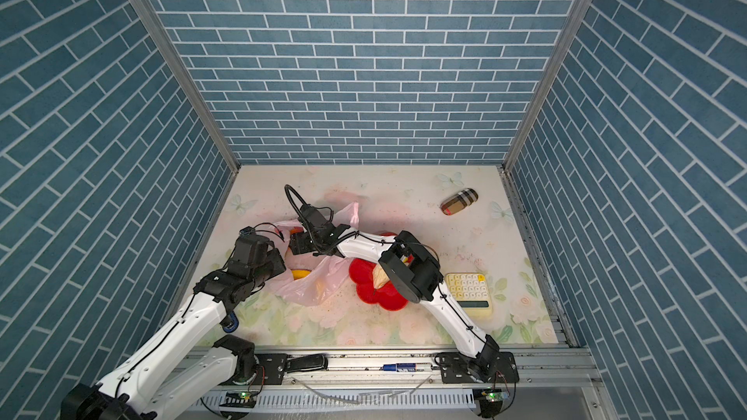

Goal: Take the fake fruits out of the plastic bag
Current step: 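Move the right gripper back over the bag and lower it inside, then close the right gripper on the orange fruit while the left holds the bag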

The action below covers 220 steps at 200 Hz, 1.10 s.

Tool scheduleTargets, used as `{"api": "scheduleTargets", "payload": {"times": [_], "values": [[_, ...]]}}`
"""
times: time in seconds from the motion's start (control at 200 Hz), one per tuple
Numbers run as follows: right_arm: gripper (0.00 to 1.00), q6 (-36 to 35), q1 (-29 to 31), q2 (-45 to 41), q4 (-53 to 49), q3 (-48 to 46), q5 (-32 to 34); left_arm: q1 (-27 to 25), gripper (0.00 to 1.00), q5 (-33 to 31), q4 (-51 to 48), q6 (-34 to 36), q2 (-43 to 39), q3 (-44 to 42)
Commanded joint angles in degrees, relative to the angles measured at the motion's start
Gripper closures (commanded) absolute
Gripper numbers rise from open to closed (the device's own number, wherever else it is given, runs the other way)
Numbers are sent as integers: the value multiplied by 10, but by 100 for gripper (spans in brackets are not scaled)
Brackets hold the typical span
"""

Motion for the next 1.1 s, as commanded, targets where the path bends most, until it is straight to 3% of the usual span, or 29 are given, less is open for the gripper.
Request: {"api": "scheduleTargets", "payload": {"times": [0.0,0.795,1.095], "values": [[28,30,2,10,64,-1,-7,3,95,6,1,8,-3,6],[26,79,2,91,25,98,58,3,95,36,25,17,6,0],[31,94,2,114,-7,126,82,3,95,33,15,24,3,8]]}}
